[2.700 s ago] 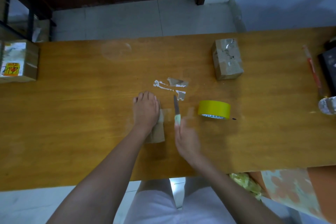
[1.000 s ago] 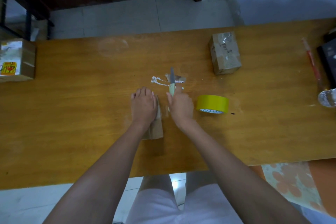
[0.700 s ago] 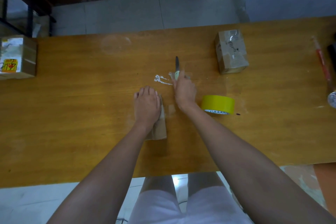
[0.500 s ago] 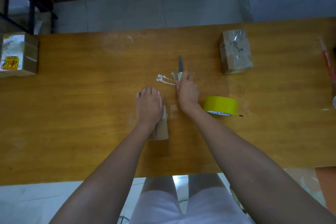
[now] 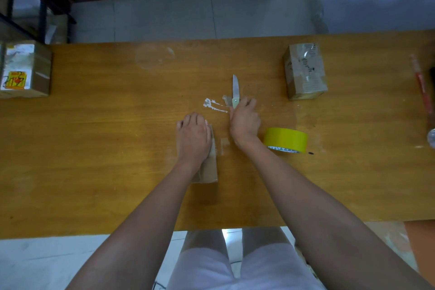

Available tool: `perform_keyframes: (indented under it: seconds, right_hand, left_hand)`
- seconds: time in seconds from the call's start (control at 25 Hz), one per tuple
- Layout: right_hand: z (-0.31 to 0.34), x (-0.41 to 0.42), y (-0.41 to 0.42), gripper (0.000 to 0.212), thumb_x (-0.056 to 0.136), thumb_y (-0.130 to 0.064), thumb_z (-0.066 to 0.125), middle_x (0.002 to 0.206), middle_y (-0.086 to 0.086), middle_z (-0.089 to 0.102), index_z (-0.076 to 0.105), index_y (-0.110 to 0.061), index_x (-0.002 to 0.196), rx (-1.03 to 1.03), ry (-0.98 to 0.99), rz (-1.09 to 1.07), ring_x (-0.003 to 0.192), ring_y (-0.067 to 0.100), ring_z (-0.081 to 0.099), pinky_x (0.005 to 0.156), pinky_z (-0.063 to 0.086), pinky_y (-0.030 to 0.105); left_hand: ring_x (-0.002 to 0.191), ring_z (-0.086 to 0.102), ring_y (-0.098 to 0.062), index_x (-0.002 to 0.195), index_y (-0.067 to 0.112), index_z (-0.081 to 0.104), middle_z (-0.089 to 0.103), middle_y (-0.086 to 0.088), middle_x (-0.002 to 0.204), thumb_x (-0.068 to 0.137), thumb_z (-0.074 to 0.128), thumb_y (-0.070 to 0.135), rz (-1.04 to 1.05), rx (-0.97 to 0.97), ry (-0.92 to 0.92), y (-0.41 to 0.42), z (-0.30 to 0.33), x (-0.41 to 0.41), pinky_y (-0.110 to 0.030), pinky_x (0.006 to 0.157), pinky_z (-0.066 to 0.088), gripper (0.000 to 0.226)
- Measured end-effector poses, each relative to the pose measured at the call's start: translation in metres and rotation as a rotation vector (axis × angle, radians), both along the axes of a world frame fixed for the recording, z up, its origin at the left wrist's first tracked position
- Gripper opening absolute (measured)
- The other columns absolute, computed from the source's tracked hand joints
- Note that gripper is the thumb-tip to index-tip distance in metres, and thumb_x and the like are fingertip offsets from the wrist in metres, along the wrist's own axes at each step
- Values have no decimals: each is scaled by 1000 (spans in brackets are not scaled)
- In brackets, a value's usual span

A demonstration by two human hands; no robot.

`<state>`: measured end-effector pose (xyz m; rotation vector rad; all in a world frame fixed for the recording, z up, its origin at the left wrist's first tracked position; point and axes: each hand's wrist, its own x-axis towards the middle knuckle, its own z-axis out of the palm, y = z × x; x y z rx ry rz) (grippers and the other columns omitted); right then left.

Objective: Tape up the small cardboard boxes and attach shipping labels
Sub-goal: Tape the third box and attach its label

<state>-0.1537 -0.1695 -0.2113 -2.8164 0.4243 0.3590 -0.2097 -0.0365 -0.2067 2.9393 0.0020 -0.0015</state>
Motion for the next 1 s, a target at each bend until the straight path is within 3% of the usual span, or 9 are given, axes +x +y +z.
perform_keyframes:
  seconds: [0.16,0.28,0.4,0.56,0.8,1.0]
  right_hand:
    - [29,-27,0,34,98,-36,51,118,10,51,53,-8,117,268,-165,32,84,27,62,65,49,34]
    - [43,-68,5,28,94,-38,56,101,2,62,63,-14,107,620,-25,71,88,16,61,77,52,34]
    - [48,-96,13,33,90,-42,63,98,1,65,64,-14,108,861,149,-21,89,14,61,80,53,31]
    - [65,-101,13,21,87,-30,71,90,-2,63,65,-13,98,1111,107,-228,83,10,57,75,48,24]
    - [107,-90,-1,10,86,-19,72,69,-9,60,65,-17,80,1243,-44,-256,64,2,54,54,44,16]
    - [122,-85,-17,42,78,-39,78,106,-3,58,58,-23,111,1223,-91,-366,96,10,56,84,50,27]
  left_hand:
    - [82,51,-22,90,9,57,55,-5,85,102,30,22,4,-76,13,3,4,-1,-37,76,40,32]
    - [82,47,-22,87,7,54,45,-1,84,103,32,17,31,-244,9,11,9,-2,-35,77,36,29]
    - [81,39,-19,81,11,42,42,-3,84,104,35,11,82,-389,-10,20,17,-5,-33,77,32,25]
    - [78,40,-20,80,9,42,44,-4,81,105,31,16,123,-467,-49,17,36,-7,-30,75,28,29]
    - [79,45,-24,83,4,50,49,-8,81,103,27,21,140,-588,-164,0,85,8,-36,75,33,34]
    - [82,49,-23,84,9,51,50,-5,83,103,27,19,135,-687,-228,-18,125,13,-44,79,41,32]
